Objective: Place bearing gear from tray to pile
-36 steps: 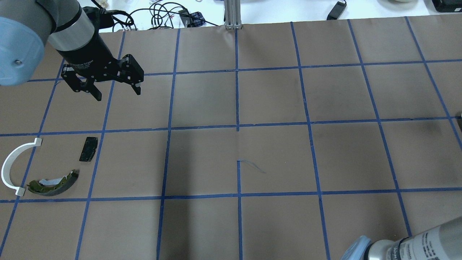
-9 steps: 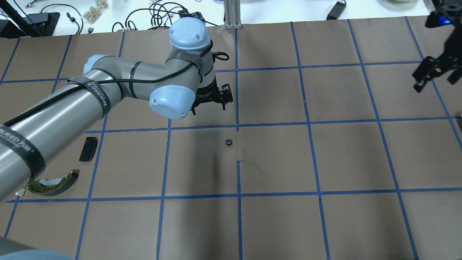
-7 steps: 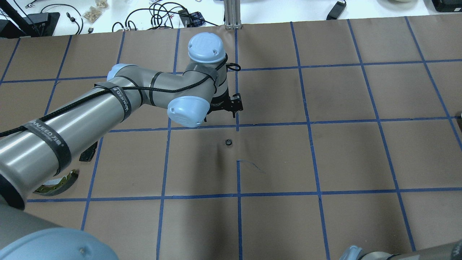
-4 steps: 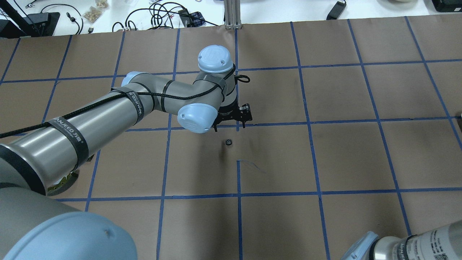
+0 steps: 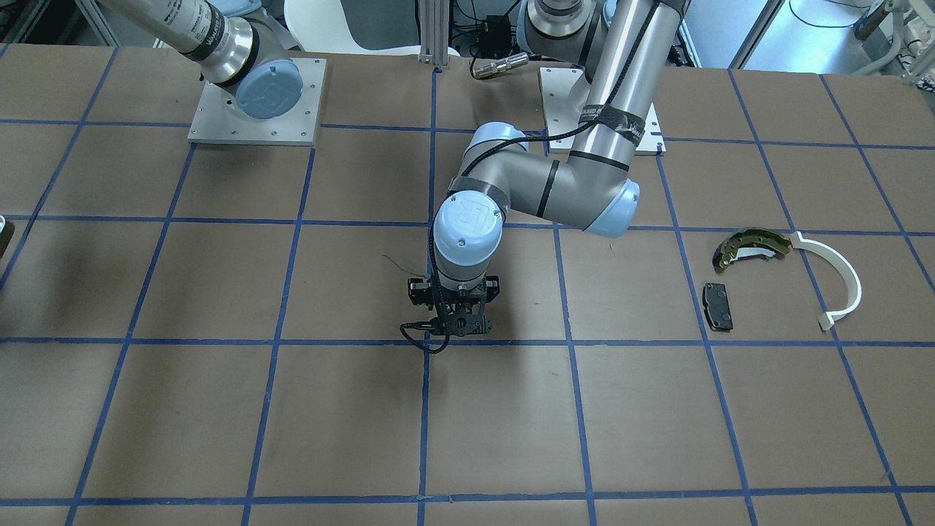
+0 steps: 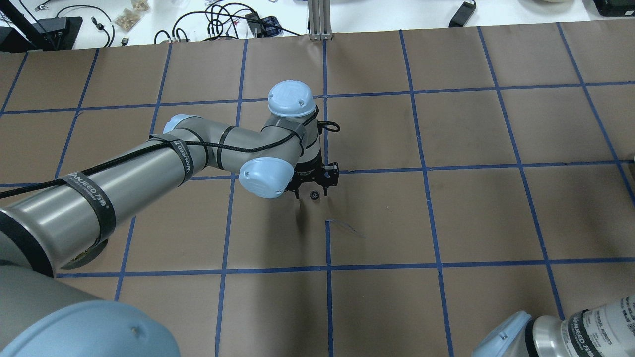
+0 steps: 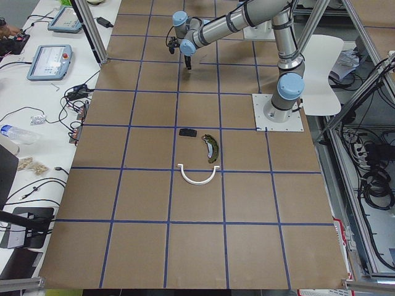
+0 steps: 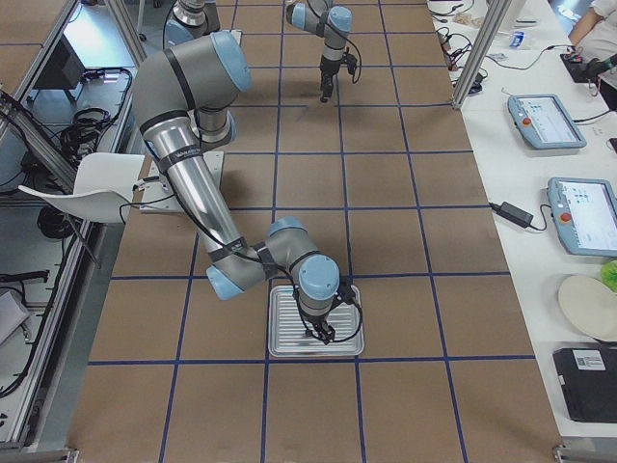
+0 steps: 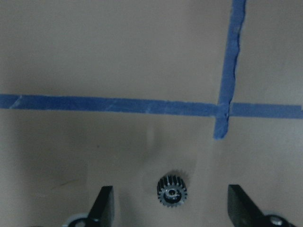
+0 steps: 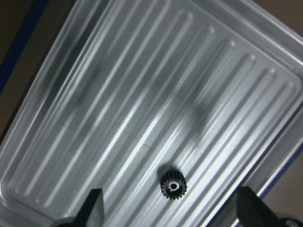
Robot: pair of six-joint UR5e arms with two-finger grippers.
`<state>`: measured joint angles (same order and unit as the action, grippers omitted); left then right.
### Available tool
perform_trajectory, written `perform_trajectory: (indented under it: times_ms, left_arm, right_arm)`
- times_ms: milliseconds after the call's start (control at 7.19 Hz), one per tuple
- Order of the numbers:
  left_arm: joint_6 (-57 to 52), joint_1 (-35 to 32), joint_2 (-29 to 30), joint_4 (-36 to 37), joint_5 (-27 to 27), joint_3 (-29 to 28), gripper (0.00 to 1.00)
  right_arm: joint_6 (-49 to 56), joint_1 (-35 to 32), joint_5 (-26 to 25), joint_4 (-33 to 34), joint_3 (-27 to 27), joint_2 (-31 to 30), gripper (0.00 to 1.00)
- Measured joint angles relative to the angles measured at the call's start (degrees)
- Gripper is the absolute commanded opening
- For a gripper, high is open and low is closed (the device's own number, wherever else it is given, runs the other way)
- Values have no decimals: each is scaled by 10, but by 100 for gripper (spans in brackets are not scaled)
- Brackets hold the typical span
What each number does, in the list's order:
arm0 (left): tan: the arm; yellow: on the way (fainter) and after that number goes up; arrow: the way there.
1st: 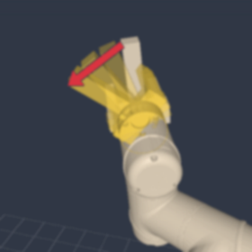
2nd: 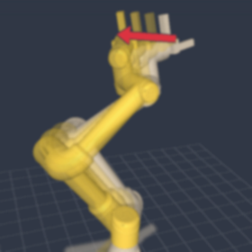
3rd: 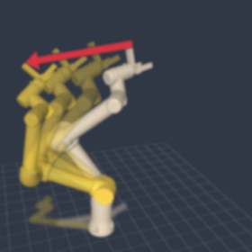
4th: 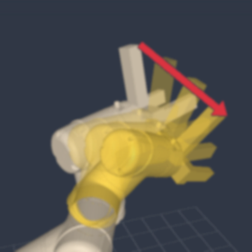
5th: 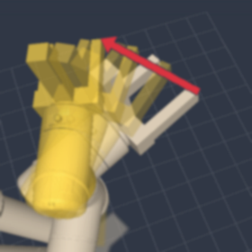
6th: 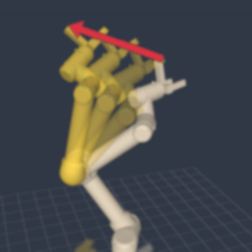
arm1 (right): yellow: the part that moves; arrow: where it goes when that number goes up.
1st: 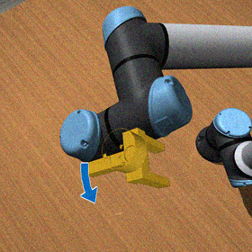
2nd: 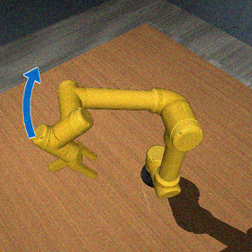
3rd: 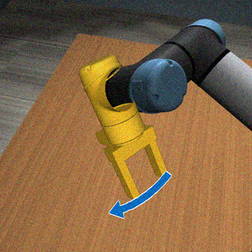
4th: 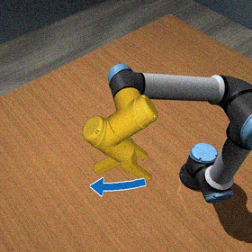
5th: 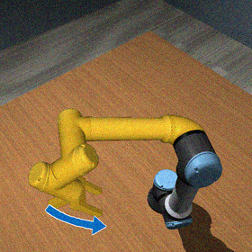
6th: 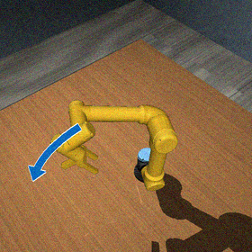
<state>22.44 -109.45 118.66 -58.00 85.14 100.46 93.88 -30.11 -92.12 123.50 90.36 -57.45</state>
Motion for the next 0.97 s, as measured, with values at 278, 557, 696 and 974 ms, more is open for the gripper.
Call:
perform_trajectory:
  times_ms: [278, 557, 696, 974]
  left_arm:
    - [3, 0, 0, 1, -1, 2, 56]
    - [6, 0, 3, 1, -1, 0, 56]
    - [7, 0, 7, 1, -1, -3, 56]
    - [11, 0, 12, 1, -2, -6, 1]
  right_arm:
    - [16, 3, 1, 3, 0, 15, 85]
    - [23, 5, 2, 6, 0, 22, 69]
    - [23, 6, 2, 11, 0, 23, 59]
    - [25, 6, 1, 20, 1, 25, 34]
